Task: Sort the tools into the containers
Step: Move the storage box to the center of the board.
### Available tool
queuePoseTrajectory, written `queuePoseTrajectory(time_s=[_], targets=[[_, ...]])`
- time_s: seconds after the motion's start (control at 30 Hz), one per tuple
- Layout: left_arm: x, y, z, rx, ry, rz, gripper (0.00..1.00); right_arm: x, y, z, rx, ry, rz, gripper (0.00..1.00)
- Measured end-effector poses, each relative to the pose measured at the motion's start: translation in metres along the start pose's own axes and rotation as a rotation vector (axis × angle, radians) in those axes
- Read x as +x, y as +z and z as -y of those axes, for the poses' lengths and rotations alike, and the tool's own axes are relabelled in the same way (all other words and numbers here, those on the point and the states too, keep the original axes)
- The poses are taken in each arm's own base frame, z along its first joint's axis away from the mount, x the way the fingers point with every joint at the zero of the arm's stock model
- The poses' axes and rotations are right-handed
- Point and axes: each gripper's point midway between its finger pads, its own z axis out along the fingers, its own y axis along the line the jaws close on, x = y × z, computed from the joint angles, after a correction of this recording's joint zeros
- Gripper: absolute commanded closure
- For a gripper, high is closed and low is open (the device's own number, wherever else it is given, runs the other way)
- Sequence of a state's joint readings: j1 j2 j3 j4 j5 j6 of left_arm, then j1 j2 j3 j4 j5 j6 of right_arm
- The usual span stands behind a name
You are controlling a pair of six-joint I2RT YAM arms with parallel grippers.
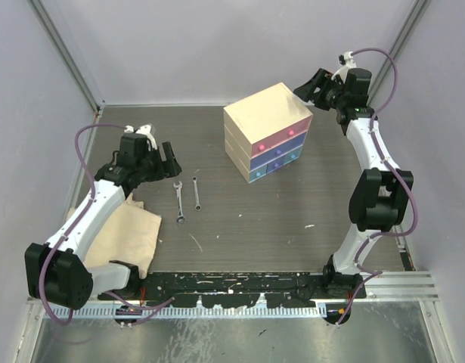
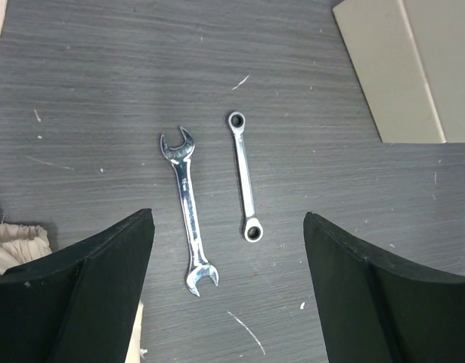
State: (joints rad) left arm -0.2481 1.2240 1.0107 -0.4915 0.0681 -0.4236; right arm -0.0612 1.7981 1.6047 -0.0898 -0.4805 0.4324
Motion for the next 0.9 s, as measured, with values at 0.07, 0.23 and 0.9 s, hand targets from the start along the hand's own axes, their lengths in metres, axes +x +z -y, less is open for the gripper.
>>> queuePoseTrajectory(time_s=[0.07, 0.23, 0.9], targets=[[0.006, 0.002, -0.002, -0.002, 0.001, -0.016, 0.2, 0.006, 0.008, -0.002, -0.042, 0.005, -0.034, 0.31], [0.015, 0.003, -0.001, 0.018, 0.001, -0.042, 0.23, 0.023, 0.018, -0.008, -0.135, 0.037, -0.111, 0.35], [0.017, 0.006, 0.004, 0.043, -0.005, -0.059, 0.26, 0.055, 0.039, -0.041, -0.169, -0.041, -0.146, 0.42]])
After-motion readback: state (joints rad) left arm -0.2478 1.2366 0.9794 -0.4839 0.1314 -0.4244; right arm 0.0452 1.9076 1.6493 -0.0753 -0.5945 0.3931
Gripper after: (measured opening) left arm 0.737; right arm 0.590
